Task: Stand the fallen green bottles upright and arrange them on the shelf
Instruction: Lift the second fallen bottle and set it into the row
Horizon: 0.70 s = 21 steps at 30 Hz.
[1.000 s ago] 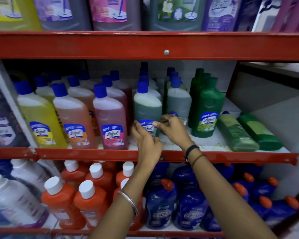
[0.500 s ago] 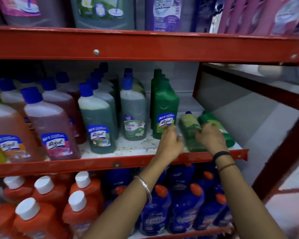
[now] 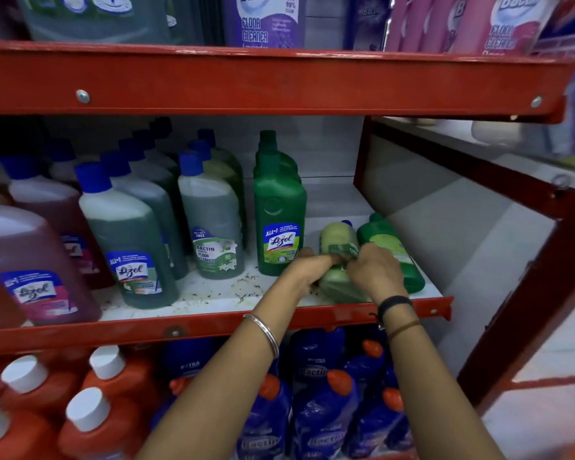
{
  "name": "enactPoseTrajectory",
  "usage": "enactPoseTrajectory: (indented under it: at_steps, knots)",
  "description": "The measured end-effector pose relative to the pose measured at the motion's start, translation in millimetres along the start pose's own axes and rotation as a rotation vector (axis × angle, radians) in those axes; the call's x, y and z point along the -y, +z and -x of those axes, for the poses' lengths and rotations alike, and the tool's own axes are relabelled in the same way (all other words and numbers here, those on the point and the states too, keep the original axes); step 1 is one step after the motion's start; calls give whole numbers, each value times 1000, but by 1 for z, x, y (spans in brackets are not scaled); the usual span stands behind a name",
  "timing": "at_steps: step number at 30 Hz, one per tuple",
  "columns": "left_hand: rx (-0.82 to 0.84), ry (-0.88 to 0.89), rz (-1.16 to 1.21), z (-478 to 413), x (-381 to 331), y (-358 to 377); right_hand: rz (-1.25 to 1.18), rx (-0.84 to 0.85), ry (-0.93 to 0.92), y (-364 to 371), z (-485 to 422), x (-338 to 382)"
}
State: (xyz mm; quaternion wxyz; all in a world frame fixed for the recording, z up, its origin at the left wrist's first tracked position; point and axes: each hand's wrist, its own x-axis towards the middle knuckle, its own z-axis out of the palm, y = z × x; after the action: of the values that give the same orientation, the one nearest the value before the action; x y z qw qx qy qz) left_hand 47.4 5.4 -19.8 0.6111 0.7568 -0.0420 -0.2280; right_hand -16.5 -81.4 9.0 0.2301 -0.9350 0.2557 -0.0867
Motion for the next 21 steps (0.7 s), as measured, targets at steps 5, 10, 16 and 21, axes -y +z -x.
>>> enactPoseTrajectory:
  at_steps: [5,10,16,21]
  knots:
    - [19,29,209,4,17,-9,-315,119,15,-5,0,-12]
    - [114,233,218,56,22,-23,-937,305,0,-10,19,-15]
    - [69,442,162,98,36,-65,-1059,318,-260,0,54,11]
    - [-105,549,97,114,54,-115,-1042,296,-401,33,73,58]
